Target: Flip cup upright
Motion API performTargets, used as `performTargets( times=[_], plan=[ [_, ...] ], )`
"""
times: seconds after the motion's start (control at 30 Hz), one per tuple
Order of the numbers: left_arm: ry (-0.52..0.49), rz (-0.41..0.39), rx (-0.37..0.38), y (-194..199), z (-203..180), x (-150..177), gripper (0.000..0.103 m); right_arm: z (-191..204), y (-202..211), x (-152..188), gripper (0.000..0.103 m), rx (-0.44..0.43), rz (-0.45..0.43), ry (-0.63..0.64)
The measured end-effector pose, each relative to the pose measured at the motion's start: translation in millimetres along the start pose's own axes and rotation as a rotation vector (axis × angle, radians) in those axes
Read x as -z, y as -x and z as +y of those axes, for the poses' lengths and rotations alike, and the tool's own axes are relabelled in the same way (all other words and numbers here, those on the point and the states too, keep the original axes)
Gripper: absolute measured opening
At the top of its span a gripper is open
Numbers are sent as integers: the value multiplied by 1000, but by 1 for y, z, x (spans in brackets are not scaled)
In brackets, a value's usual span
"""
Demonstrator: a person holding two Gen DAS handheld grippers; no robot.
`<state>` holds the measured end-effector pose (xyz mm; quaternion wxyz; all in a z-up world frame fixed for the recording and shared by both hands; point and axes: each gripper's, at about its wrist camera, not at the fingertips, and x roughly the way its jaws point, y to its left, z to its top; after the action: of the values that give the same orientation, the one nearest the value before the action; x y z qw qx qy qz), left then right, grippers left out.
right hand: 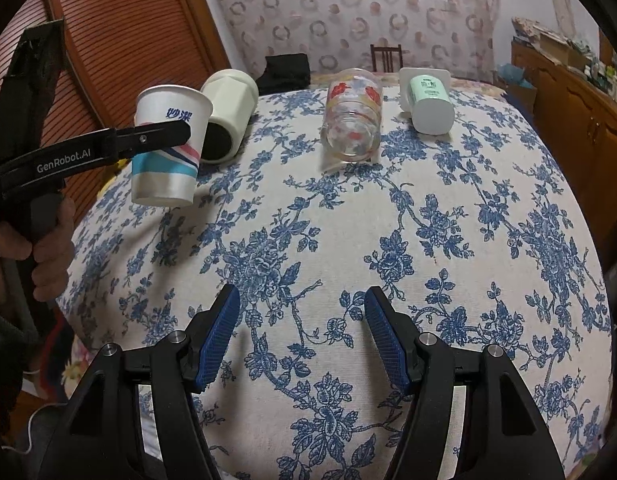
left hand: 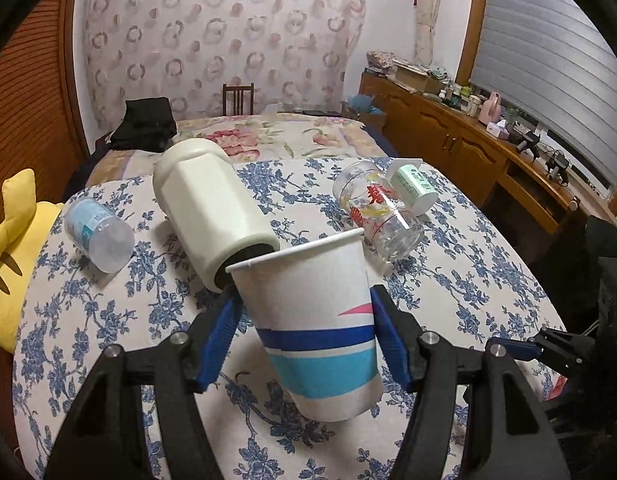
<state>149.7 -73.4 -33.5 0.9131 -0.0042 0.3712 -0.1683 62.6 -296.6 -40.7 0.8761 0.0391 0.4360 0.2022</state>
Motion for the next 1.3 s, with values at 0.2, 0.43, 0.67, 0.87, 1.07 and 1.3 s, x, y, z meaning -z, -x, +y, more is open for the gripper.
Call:
performTargets(
  times=[0.2, 0.43, 0.67, 0.87, 1.07, 1.3],
  plan=[
    [-1, -16, 16, 1, -2, 4, 65, -3, -1, 0, 66, 2, 2, -9],
    [-83, -52, -35, 1, -13, 22, 64, -6, 3, 0, 66, 2, -8, -16],
    [-156, -83, -67, -2, -21, 40, 62, 2, 7, -1, 66, -6, -20, -6],
    [-147, -106, -84, 13, -23, 57, 59, 8, 11, 3, 66, 7, -40, 17],
    [-133, -120, -82, 31, -27, 78, 58, 0, 17, 2, 66, 1, -57, -15],
    [-114, -101, -87, 40, -29, 90, 59, 0, 18, 2, 66, 0, -61, -23]
  ],
)
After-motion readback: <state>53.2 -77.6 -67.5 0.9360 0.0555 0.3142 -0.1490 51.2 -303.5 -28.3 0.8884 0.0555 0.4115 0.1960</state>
